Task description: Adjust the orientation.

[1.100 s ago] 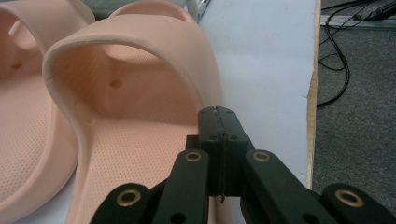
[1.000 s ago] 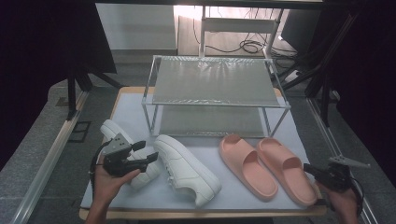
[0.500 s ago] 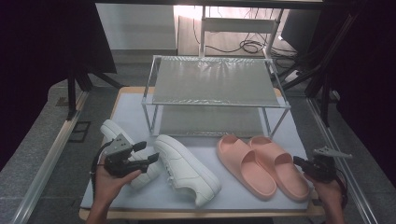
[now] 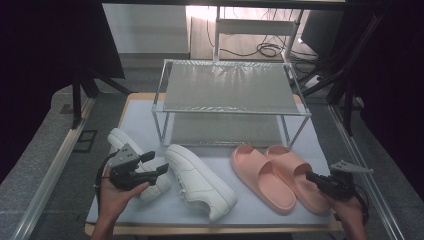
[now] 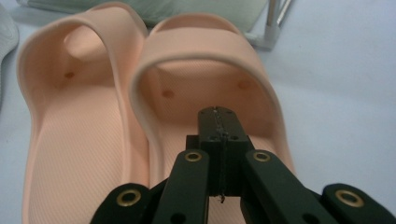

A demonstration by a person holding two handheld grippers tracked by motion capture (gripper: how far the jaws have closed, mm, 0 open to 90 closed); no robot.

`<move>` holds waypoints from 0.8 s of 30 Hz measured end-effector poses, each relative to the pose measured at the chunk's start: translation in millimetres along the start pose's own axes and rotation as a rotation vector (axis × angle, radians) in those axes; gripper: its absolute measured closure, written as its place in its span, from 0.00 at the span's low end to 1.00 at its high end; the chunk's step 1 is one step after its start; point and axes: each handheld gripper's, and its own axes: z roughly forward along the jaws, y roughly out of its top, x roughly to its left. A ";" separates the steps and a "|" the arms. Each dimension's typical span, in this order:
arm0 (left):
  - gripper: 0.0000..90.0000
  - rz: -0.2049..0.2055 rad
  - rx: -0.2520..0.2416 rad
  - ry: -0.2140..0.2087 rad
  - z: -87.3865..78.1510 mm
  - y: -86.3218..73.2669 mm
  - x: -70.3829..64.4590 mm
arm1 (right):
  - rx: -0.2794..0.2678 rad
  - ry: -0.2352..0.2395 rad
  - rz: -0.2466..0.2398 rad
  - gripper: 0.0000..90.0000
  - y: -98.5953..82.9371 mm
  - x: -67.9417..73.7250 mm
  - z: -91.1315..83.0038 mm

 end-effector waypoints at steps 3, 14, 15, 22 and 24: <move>0.39 0.001 0.004 -0.002 1.8 0.0 0.1 | 0.003 0.021 -0.002 1.00 10.4 5.0 10.1; 0.39 -0.003 -0.001 0.002 -1.0 -0.8 2.1 | 0.023 0.018 -0.052 1.00 22.7 17.0 25.4; 0.39 -0.004 -0.002 0.003 -1.3 -0.9 2.2 | 0.015 0.023 -0.048 0.99 21.3 15.5 23.9; 0.39 0.001 0.002 -0.001 0.5 -0.7 0.4 | 0.001 0.092 -0.042 0.90 5.9 15.1 9.1; 0.39 0.002 0.003 -0.003 1.2 -0.3 -0.2 | 0.012 0.109 -0.057 0.87 3.3 18.0 8.2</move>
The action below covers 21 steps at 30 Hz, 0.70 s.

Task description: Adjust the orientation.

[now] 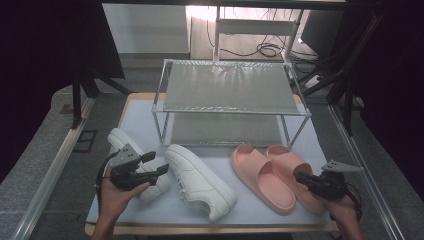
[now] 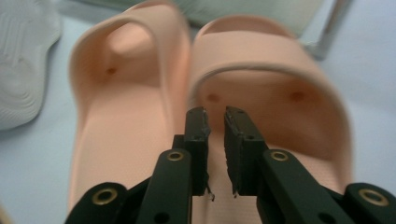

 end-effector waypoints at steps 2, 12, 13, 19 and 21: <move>0.39 0.000 0.001 0.000 0.7 0.2 -0.2 | 0.001 0.015 -0.003 0.84 -0.2 2.2 2.3; 0.39 -0.001 0.001 -0.001 1.2 -0.2 0.3 | -0.002 -0.039 -0.106 0.96 18.7 14.8 25.3; 0.39 -0.002 0.001 0.000 1.0 -0.3 0.5 | -0.012 -0.041 -0.113 0.96 20.5 16.4 26.0; 0.39 -0.002 0.002 0.002 1.0 -0.3 0.0 | -0.034 -0.050 -0.186 0.96 44.1 24.6 40.7; 0.39 -0.001 0.002 0.002 0.6 -0.3 0.0 | -0.031 -0.045 -0.189 0.96 49.3 24.0 48.3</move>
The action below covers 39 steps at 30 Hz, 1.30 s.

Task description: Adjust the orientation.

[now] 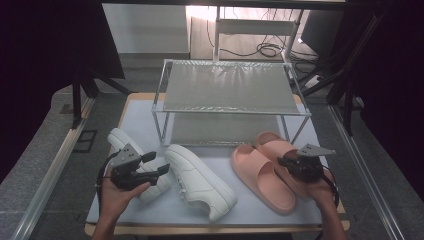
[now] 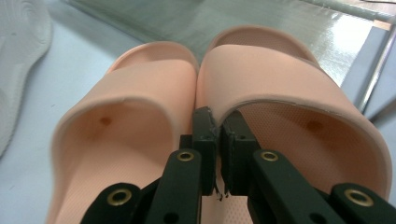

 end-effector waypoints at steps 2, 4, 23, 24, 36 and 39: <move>0.39 -0.002 -0.002 0.001 -0.7 -0.2 0.7 | 0.006 0.003 0.016 0.96 2.8 -2.2 10.2; 0.39 -0.005 -0.004 0.004 -1.9 -0.8 1.7 | 0.010 0.002 0.021 0.95 2.1 -3.0 16.1; 0.39 0.002 0.002 -0.001 0.7 -0.3 -0.9 | 0.004 0.014 0.084 0.96 -7.8 -8.4 8.6; 0.39 0.001 0.001 0.000 0.4 -0.4 -0.8 | 0.007 0.007 0.081 0.96 -7.3 -7.3 8.5; 0.39 0.000 -0.003 0.004 -1.6 -0.4 -0.2 | 0.020 0.009 0.086 0.84 -9.6 -8.5 5.6; 0.39 -0.002 -0.004 0.005 -1.8 -0.5 0.3 | -0.007 0.028 0.112 0.75 -10.1 -11.4 -2.9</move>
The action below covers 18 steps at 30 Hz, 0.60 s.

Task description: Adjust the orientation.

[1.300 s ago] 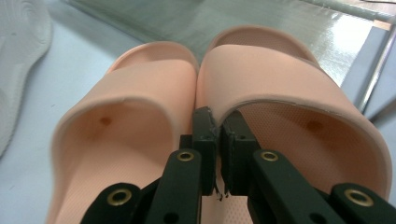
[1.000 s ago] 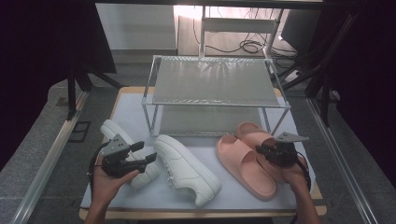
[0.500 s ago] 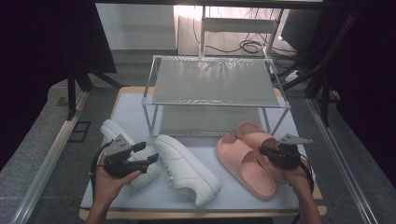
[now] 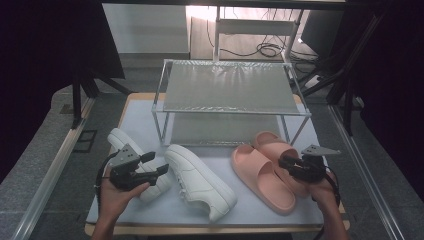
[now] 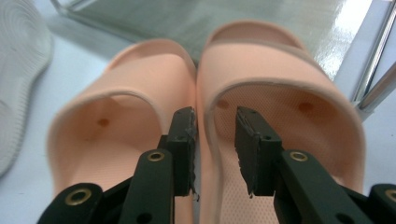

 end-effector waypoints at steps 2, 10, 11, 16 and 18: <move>0.39 0.000 0.001 0.000 0.0 0.0 0.0 | -0.005 0.016 -0.002 0.67 0.0 1.4 -4.6; 0.39 0.003 0.000 -0.003 0.3 0.5 -1.0 | 0.023 0.018 -0.005 0.57 -2.9 9.2 -0.5; 0.39 0.004 0.001 -0.003 0.5 0.5 -1.0 | 0.027 0.019 -0.005 0.55 -2.9 10.1 2.0; 0.39 0.003 0.001 -0.002 0.5 0.3 -0.5 | 0.052 -0.005 -0.019 0.51 -1.4 17.0 16.0; 0.39 0.003 0.001 -0.003 0.4 0.3 -0.3 | 0.067 -0.015 -0.025 0.51 -0.4 19.7 22.4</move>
